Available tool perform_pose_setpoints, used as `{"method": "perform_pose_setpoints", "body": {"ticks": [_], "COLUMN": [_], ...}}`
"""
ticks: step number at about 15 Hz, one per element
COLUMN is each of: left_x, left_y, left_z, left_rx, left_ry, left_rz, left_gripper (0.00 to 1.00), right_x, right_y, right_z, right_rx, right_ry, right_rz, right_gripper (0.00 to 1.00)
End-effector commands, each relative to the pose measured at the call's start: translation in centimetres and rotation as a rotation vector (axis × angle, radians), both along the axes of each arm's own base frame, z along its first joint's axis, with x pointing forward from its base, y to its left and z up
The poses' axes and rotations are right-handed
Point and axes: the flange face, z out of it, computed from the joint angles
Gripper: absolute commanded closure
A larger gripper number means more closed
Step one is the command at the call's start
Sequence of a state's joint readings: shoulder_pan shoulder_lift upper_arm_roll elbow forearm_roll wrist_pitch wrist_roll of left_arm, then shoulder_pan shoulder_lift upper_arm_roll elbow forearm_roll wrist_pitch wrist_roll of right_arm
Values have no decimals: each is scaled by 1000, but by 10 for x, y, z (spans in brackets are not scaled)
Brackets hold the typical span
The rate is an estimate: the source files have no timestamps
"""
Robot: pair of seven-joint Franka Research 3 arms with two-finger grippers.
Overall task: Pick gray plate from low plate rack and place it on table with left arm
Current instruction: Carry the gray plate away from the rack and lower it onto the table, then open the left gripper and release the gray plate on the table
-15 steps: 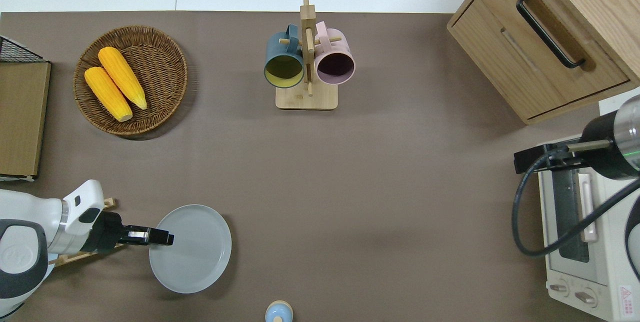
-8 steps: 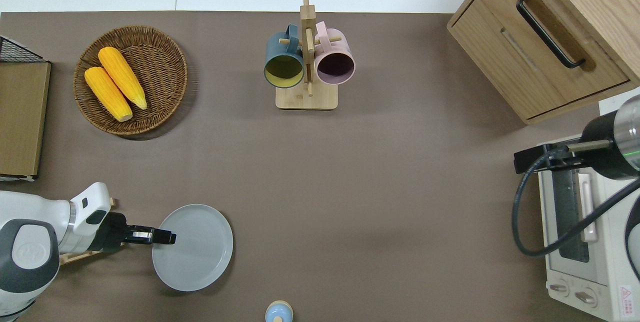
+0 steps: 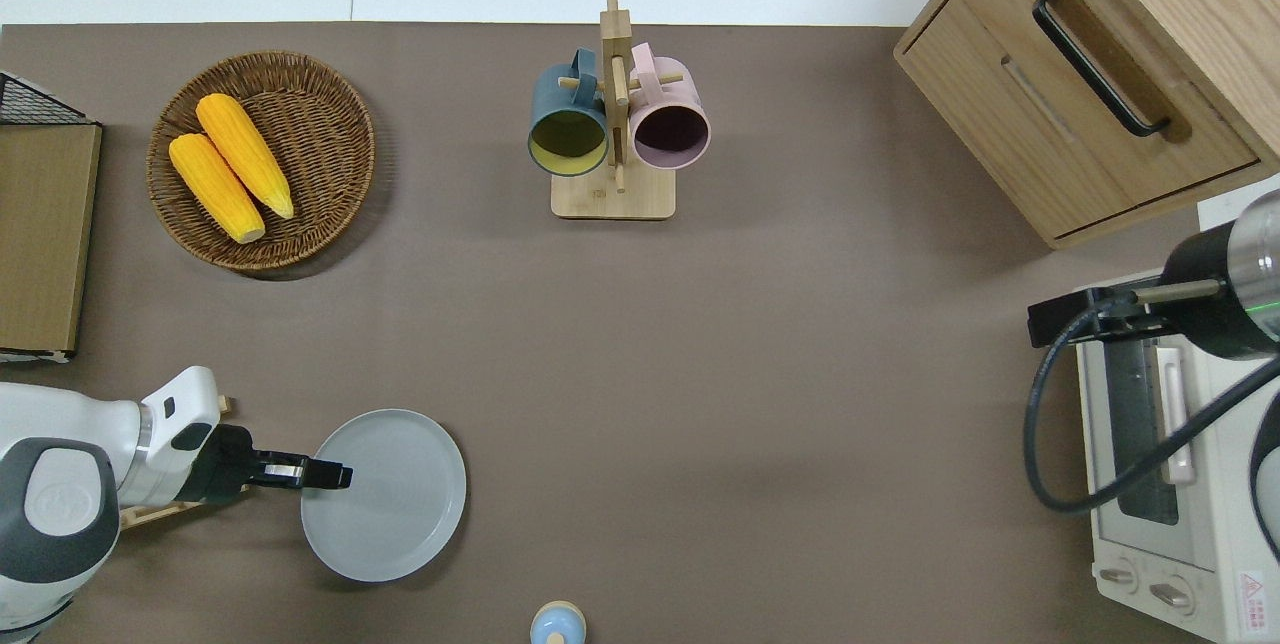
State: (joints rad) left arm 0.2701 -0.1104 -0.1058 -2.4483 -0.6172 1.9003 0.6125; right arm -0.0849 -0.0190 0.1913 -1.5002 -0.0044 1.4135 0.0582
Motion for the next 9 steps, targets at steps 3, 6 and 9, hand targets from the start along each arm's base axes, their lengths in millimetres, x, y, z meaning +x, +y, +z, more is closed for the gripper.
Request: {"method": "perform_pose_setpoints", "body": {"ticks": [3,6,9], "left_x": [0,3,8], "left_y": [-4,-5,-4], "left_z": [-6,-3,3], "left_rx": [22,30,35], "left_ry": [-26,-35,-49], "left_rz": [-5,-10,-11], "left_gripper": [7,2,2], "right_x": [-2,-3,-3], "right_y": [0,1,1], "right_z": [3,3,3], "right_rx": [6,6,6], "right_ry": [7,7,7], "right_rz": [-2,0,0], "right_gripper": [11,11,13]}}
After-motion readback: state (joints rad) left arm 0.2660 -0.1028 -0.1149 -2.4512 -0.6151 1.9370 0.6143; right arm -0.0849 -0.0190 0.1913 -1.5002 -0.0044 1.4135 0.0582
